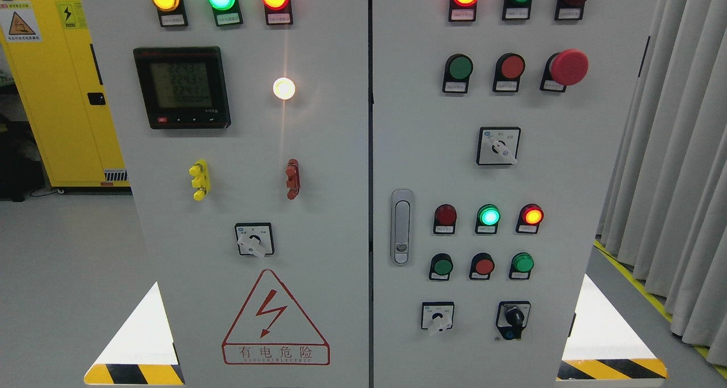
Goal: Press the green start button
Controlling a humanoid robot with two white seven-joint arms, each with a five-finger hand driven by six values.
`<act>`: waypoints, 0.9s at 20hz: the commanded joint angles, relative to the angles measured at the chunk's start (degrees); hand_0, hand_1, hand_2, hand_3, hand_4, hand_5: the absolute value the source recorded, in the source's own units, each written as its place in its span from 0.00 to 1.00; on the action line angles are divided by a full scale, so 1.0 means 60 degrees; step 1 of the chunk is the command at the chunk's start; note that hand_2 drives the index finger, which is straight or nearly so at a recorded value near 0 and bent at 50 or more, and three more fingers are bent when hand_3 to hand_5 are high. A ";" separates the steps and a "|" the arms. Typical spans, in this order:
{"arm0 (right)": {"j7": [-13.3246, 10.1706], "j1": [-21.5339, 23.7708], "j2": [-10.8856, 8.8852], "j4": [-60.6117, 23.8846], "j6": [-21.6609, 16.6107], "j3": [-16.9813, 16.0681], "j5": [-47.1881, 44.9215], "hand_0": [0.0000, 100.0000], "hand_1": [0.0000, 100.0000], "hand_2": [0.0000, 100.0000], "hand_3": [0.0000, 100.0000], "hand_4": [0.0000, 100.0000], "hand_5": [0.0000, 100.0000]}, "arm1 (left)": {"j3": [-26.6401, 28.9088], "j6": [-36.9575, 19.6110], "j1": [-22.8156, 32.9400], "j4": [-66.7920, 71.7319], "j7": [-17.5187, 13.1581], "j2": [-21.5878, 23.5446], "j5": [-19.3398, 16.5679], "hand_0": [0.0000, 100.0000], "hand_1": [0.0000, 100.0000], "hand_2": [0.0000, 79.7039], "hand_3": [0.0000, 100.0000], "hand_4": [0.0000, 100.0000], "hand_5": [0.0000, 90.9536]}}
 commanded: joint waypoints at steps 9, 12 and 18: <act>0.0174 0.0334 -0.0136 -0.5744 -0.0899 -0.0134 0.1677 0.24 0.50 0.00 0.09 0.15 0.02 | -0.0006 0.0007 -0.0293 -0.0293 -0.0006 -0.0581 0.0000 0.12 0.56 0.00 0.00 0.00 0.00; 0.0174 0.0276 -0.0136 -0.6404 -0.1264 -0.0149 0.2467 0.24 0.50 0.00 0.16 0.22 0.09 | -0.0021 0.0007 -0.0278 -0.0264 -0.0006 -0.0581 -0.0015 0.12 0.56 0.00 0.00 0.00 0.00; 0.0145 0.0202 -0.0151 -0.8029 -0.1940 -0.0411 0.3888 0.23 0.51 0.00 0.27 0.34 0.22 | -0.0021 0.0007 -0.0278 -0.0263 -0.0006 -0.0581 -0.0015 0.12 0.56 0.00 0.00 0.00 0.00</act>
